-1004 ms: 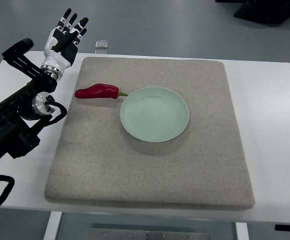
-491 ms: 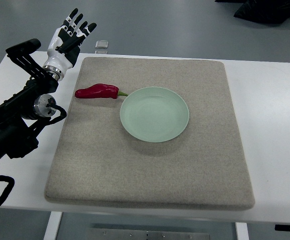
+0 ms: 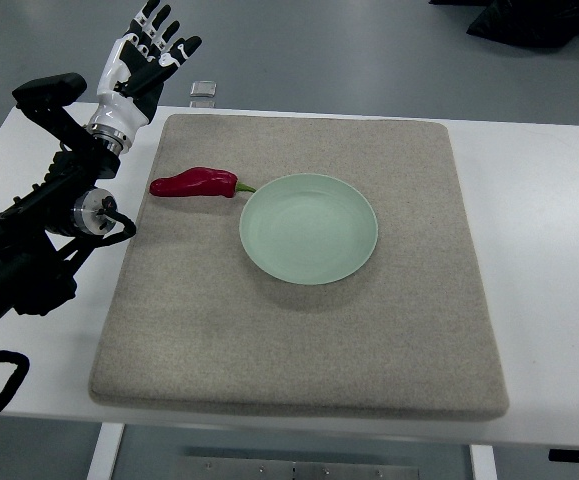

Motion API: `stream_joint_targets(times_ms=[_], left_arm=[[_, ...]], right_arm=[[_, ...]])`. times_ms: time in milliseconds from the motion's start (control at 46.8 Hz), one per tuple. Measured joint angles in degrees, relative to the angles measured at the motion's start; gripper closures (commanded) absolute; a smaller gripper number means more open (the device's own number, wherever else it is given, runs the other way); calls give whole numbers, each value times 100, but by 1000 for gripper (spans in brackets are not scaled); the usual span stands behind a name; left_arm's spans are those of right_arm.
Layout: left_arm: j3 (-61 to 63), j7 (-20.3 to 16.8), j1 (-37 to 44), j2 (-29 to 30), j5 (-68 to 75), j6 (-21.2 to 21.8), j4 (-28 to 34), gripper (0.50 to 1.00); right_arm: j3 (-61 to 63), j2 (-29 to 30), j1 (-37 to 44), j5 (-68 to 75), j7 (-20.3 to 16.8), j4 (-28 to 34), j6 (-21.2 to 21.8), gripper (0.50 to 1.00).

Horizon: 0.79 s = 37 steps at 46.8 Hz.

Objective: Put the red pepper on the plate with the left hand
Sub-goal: 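Rotate the left hand palm-down and move it toward the red pepper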

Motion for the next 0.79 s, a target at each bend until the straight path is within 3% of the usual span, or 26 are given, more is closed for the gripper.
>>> stream_joint_targets(times_ms=[385,791], left_arm=[[72,90,-157,260,2119,744,-2,514],[821,108,-445,770,4456,791,-197,519]], right_arm=[[-5,0,0,0,1,0,0,568],[0,0,0,0,1,0,0,568]])
